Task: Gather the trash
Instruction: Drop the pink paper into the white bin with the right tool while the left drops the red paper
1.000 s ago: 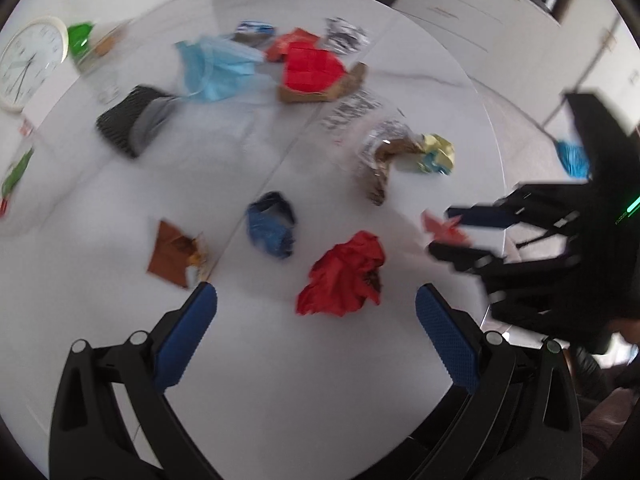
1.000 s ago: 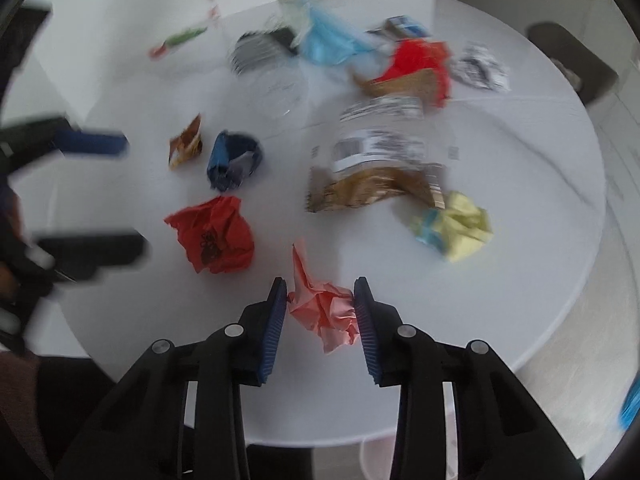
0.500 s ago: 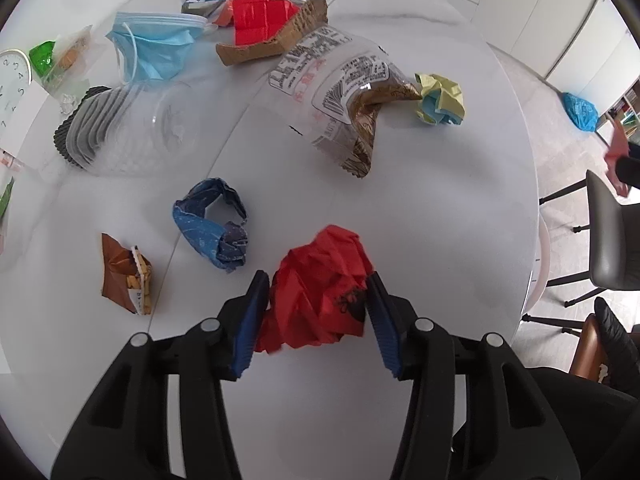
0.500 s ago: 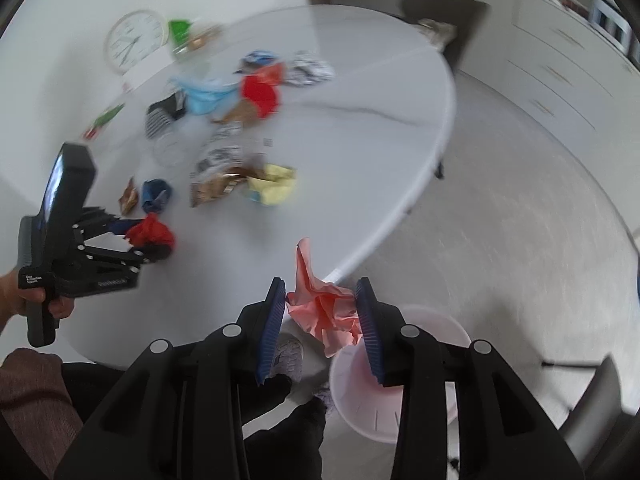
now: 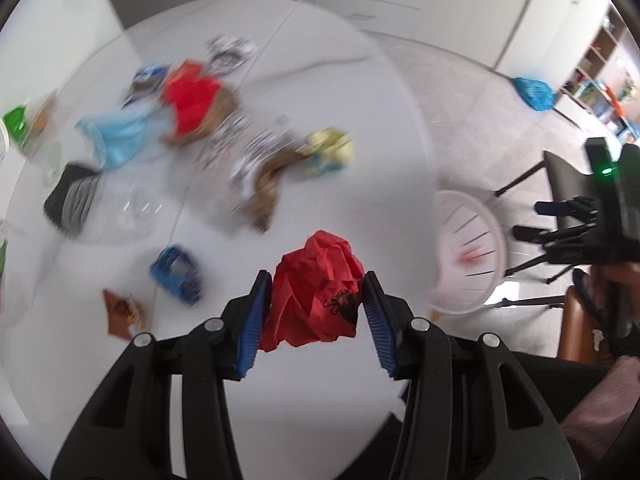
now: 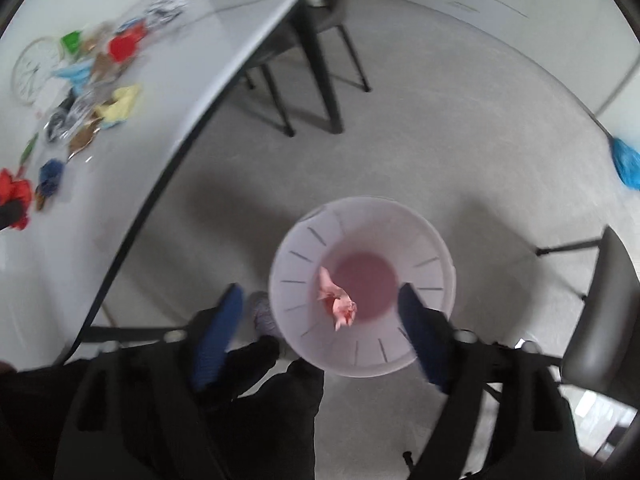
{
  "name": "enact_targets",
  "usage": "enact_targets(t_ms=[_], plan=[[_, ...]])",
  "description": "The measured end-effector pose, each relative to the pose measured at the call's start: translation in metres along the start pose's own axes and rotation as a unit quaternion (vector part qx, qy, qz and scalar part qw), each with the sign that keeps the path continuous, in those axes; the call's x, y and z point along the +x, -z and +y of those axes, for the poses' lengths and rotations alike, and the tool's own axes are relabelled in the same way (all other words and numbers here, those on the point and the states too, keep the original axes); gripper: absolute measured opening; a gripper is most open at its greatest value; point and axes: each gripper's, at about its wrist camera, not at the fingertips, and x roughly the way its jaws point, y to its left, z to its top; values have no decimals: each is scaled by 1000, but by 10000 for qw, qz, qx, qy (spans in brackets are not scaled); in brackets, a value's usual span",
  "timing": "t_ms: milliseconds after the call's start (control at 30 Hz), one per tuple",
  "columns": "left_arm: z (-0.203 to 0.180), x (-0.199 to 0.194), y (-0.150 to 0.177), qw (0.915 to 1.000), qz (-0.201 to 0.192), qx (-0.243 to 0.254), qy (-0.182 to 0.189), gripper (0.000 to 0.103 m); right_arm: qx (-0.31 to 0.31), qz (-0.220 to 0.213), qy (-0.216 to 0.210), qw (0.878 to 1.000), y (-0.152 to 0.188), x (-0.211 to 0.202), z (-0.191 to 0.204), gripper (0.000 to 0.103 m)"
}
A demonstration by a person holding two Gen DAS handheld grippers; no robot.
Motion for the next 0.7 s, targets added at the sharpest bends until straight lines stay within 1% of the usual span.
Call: enact_targets(t_ms=[67,100,167,200,267,333,433,467,500,533,567,600,700], plan=[[-15,-4,-13,9996,-76,174,207,46,198,-95,150,9996,4,-11,-8,90],[-26,-6,-19,9990,-116,297,318,46,271,-153,219,9993,5,-16,-16,94],[-55,-10,-29,9964,-177,590,585,46,458,-345,430,9974,5,-32,-28,98],[-73,-9,-38,9936,-197,804,773,46,572,-461,575,9956,8,-43,-35,99],[-100,-5,-45,9889,-195,1101,974,47,726,-619,806,9922,12,-60,-47,100],[-133,8,-53,9825,-127,1448,1163,47,896,-759,963,9884,14,-72,-61,101],[-175,40,-60,9743,151,1743,1416,48,1212,-885,981,9838,20,-86,-86,101],[-186,53,-61,9713,294,1787,1538,53,1312,-905,957,9826,22,-89,-94,101],[-196,65,-61,9684,459,1820,1645,64,1396,-906,952,9814,24,-90,-100,101],[-207,81,-61,9666,670,1832,1662,72,1483,-916,948,9801,27,-90,-109,101],[-214,94,-61,9663,800,1810,1647,80,1540,-927,944,9792,30,-90,-116,101],[-221,108,-61,9667,927,1756,1616,80,1566,-926,948,9787,35,-91,-120,101],[-226,128,-61,9674,1219,1591,1549,80,1684,-866,978,9770,41,-87,-133,101]])
